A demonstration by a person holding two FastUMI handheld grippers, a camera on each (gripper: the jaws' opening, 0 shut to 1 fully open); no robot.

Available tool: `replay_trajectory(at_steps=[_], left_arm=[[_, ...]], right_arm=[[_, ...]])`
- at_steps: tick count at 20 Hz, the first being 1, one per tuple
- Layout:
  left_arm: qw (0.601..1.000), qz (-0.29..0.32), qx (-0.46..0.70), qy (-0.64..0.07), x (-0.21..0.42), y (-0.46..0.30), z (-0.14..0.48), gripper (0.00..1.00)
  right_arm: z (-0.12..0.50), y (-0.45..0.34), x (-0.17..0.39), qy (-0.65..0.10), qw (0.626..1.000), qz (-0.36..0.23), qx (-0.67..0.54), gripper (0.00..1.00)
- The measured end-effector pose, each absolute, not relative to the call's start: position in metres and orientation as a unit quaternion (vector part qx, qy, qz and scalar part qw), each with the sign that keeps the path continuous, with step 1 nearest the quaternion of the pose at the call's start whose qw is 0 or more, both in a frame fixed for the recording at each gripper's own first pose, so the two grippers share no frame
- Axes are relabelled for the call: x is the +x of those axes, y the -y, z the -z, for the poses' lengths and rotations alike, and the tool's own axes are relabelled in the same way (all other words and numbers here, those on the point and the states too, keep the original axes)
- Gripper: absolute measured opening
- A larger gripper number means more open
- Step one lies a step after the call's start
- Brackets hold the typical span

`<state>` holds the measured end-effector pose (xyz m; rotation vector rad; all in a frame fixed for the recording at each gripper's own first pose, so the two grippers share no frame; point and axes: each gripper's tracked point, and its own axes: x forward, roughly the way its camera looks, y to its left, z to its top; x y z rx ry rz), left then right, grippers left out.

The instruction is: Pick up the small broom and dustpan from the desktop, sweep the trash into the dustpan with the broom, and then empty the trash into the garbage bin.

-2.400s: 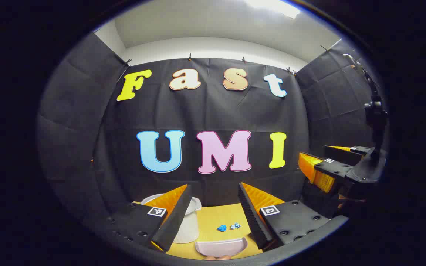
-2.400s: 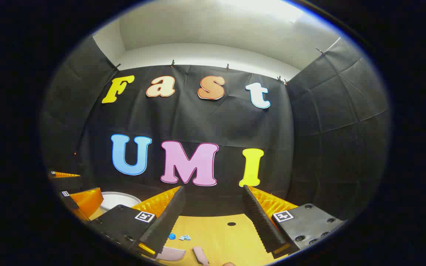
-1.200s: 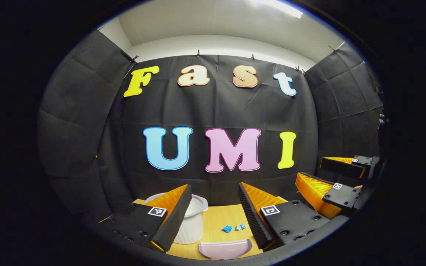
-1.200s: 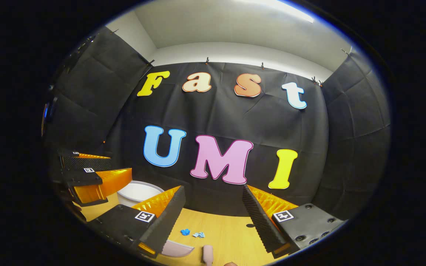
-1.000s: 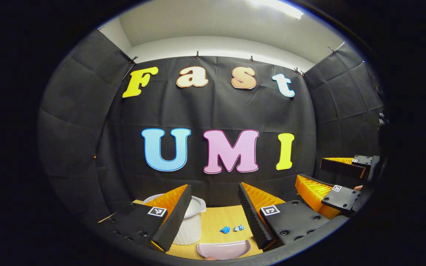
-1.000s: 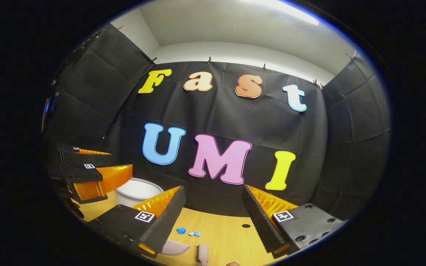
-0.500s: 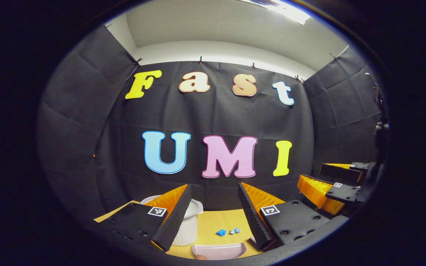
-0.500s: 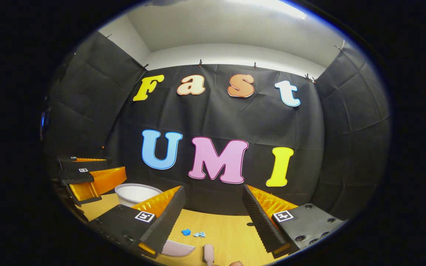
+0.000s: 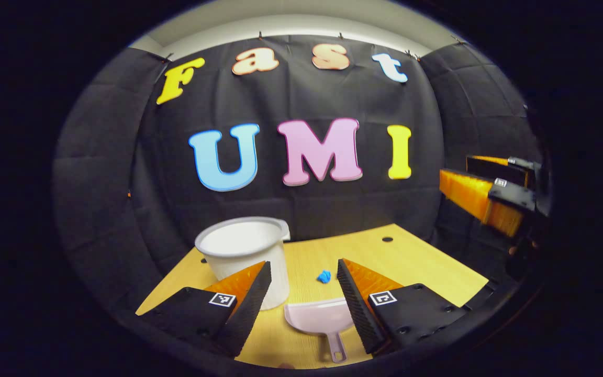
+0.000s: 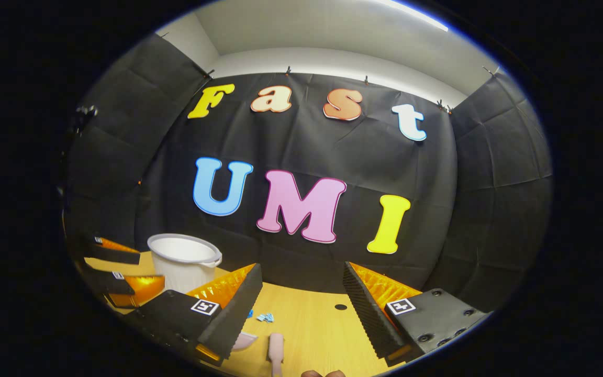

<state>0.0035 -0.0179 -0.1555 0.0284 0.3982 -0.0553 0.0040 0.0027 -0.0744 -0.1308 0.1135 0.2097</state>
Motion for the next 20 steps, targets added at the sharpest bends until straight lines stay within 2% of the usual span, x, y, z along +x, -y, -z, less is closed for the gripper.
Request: replay_trajectory(at_steps=[4, 7, 10, 16, 18, 19, 20], left_arm=[[0.956, 0.057, -0.014, -0.288, -0.006, 0.037, 0.211, 0.75], [0.904, 0.068, -0.028, -0.422, -0.031, 0.050, 0.274, 0.76], [0.862, 0.051, -0.048, -0.501, -0.036, 0.054, 0.314, 0.78], [0.818, 0.042, -0.055, -0.572, -0.015, 0.074, 0.365, 0.78], [0.803, 0.035, -0.058, -0.592, -0.010, 0.079, 0.375, 0.78], [0.797, 0.033, -0.055, -0.601, -0.008, 0.080, 0.378, 0.78], [0.791, 0.033, -0.048, -0.609, -0.005, 0.080, 0.381, 0.77]], right_arm=[[0.116, 0.009, 0.012, -0.113, 0.985, -0.101, -0.082, 0.99], [0.142, 0.014, 0.019, -0.147, 0.981, -0.108, -0.069, 1.00], [0.168, 0.030, 0.027, -0.177, 0.977, -0.100, -0.059, 1.00], [0.210, 0.050, 0.042, -0.234, 0.967, -0.101, -0.025, 1.00], [0.219, 0.059, 0.044, -0.241, 0.965, -0.094, -0.041, 0.95], [0.219, 0.060, 0.045, -0.238, 0.965, -0.099, -0.050, 1.00], [0.219, 0.060, 0.047, -0.237, 0.964, -0.104, -0.056, 1.00]])
